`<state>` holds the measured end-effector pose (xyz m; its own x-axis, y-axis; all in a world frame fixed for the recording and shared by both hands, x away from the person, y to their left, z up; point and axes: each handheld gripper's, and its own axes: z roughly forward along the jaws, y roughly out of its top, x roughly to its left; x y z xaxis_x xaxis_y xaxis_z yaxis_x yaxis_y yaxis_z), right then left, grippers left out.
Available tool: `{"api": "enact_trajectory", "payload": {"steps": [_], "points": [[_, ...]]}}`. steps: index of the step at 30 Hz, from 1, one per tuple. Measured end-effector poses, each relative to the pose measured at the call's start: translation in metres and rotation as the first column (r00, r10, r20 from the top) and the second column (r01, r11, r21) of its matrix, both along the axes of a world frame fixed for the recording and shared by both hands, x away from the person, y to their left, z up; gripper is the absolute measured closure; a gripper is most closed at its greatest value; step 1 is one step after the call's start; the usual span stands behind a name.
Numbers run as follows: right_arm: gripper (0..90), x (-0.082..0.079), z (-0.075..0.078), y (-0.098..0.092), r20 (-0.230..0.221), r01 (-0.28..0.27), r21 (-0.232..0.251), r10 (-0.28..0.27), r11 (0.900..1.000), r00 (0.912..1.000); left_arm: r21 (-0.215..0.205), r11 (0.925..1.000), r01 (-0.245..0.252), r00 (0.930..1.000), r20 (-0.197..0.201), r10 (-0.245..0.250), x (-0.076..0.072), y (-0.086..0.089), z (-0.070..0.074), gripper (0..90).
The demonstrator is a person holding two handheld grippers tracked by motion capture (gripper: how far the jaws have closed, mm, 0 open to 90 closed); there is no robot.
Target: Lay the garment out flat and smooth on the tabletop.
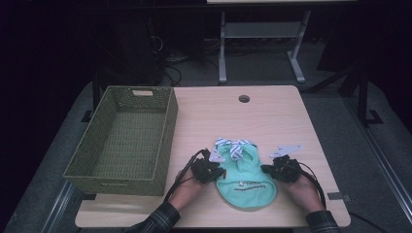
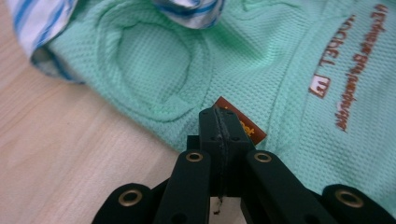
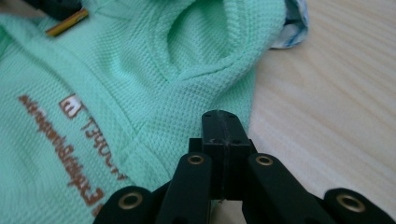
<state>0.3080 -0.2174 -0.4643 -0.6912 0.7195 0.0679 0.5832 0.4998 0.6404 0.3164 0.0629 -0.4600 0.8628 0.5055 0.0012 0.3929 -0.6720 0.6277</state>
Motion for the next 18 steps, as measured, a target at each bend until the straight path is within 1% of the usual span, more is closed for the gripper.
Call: {"api": "enact_trajectory", "payload": {"steps": [1, 2, 5, 8, 10, 12, 14, 16, 18], "points": [[89.8, -0.002, 0.000, 0.000, -0.004, -0.002, -0.001, 0.002, 1.000, 1.0000, 0.003, 1.0000, -0.002, 1.0000, 0.001, 0.002, 0.001, 0.001, 0.000, 89.5], [89.8, -0.005, 0.000, 0.000, 0.000, -0.008, 0.005, 0.008, 1.000, 1.0000, 0.002, 1.0000, -0.009, 1.0000, 0.001, 0.009, 0.001, 0.002, 0.000, 89.5], [89.7, -0.012, 0.000, 0.000, -0.011, -0.028, 0.015, 0.028, 1.000, 0.9995, 0.022, 0.9997, -0.012, 0.9998, 0.014, 0.012, 0.001, 0.004, 0.001, 89.5], [89.7, -0.017, 0.000, 0.001, -0.016, -0.038, 0.019, 0.039, 0.999, 0.9991, 0.021, 0.9997, -0.015, 0.9998, 0.009, 0.015, 0.001, 0.005, 0.001, 89.5], [89.7, -0.016, 0.000, 0.000, -0.014, -0.042, 0.023, 0.042, 0.999, 0.9990, 0.012, 0.9999, -0.012, 0.9999, 0.002, 0.012, 0.001, 0.005, 0.001, 88.7], [87.9, -0.015, 0.000, 0.000, -0.019, -0.041, 0.027, 0.042, 0.999, 0.9989, -0.013, 0.9999, -0.006, 0.9998, -0.019, 0.006, 0.002, 0.007, 0.002, 81.2], [82.8, -0.013, 0.002, -0.001, -0.022, -0.032, 0.024, 0.033, 0.999, 0.9992, -0.021, 0.9996, -0.017, 0.9997, -0.017, 0.016, 0.004, 0.009, 0.005, 74.1], [78.5, -0.009, 0.006, -0.003, -0.005, -0.026, 0.039, 0.026, 0.999, 0.9996, -0.040, 0.9988, -0.029, 0.9994, -0.020, 0.028, 0.007, 0.012, 0.007, 69.6], [74.2, -0.004, 0.011, -0.006, 0.002, -0.019, 0.062, 0.019, 0.998, 0.9998, -0.068, 0.9965, -0.048, 0.9984, -0.031, 0.046, 0.011, 0.015, 0.009, 63.7]]}}
